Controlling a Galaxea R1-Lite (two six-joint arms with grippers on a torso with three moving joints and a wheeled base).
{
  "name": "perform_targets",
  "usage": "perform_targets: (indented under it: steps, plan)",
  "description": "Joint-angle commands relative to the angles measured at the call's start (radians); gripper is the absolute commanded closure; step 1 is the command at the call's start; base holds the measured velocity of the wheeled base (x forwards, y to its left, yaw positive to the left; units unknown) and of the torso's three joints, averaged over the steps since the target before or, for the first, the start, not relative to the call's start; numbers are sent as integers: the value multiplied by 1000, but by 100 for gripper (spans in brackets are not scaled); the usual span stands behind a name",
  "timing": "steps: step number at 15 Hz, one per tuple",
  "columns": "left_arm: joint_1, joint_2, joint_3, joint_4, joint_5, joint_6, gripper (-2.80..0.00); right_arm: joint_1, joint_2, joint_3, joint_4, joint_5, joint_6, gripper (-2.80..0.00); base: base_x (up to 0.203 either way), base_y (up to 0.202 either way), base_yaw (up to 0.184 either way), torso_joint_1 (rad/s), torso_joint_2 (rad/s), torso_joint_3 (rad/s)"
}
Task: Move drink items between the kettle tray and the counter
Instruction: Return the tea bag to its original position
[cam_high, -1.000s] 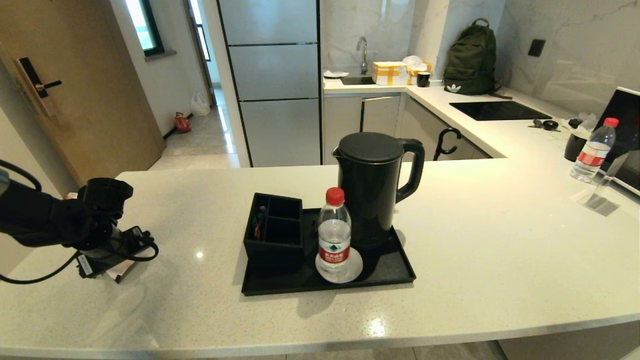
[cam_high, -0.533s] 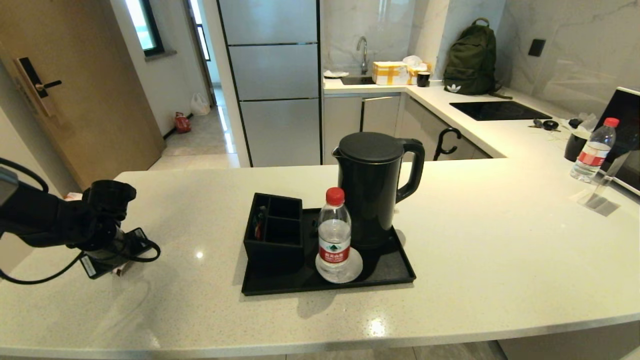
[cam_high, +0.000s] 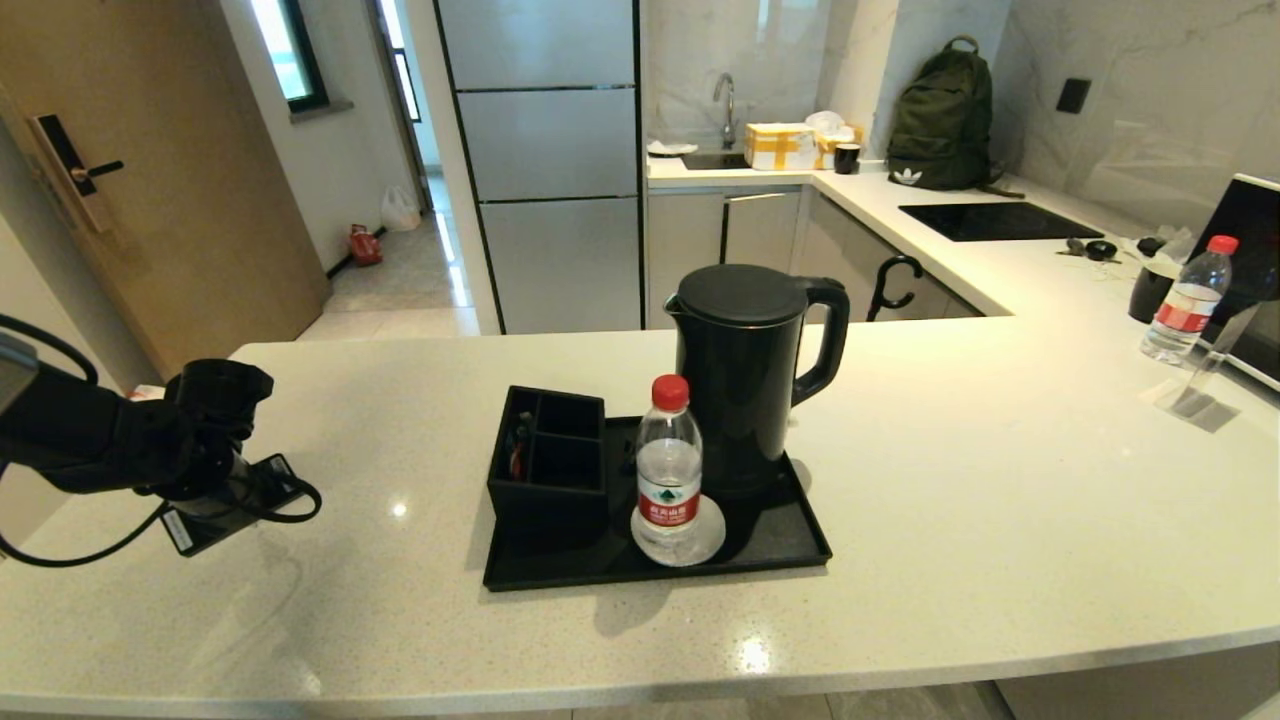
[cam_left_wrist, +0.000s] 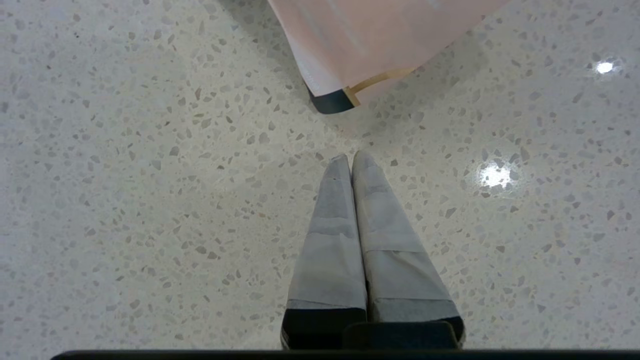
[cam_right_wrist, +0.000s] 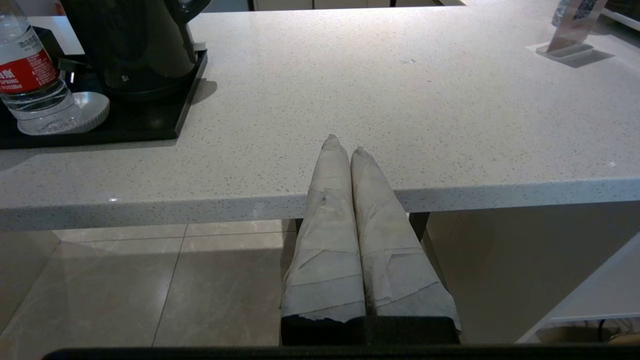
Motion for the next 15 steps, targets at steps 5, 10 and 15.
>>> perform_targets:
  steps: [5,10,15]
  plan:
    - [15,-70,3,7,8,21,0,0,1,0,0,0,-1,0,0,0,0,0,0,0]
    - [51,-111,-63,33,69,176,0,0,1,0,0,0,-1,0,0,0,0,0,0,0]
    - [63,-117,-102,83,71,280,-280,0,1,0,0,0,-1,0,0,0,0,0,0,0]
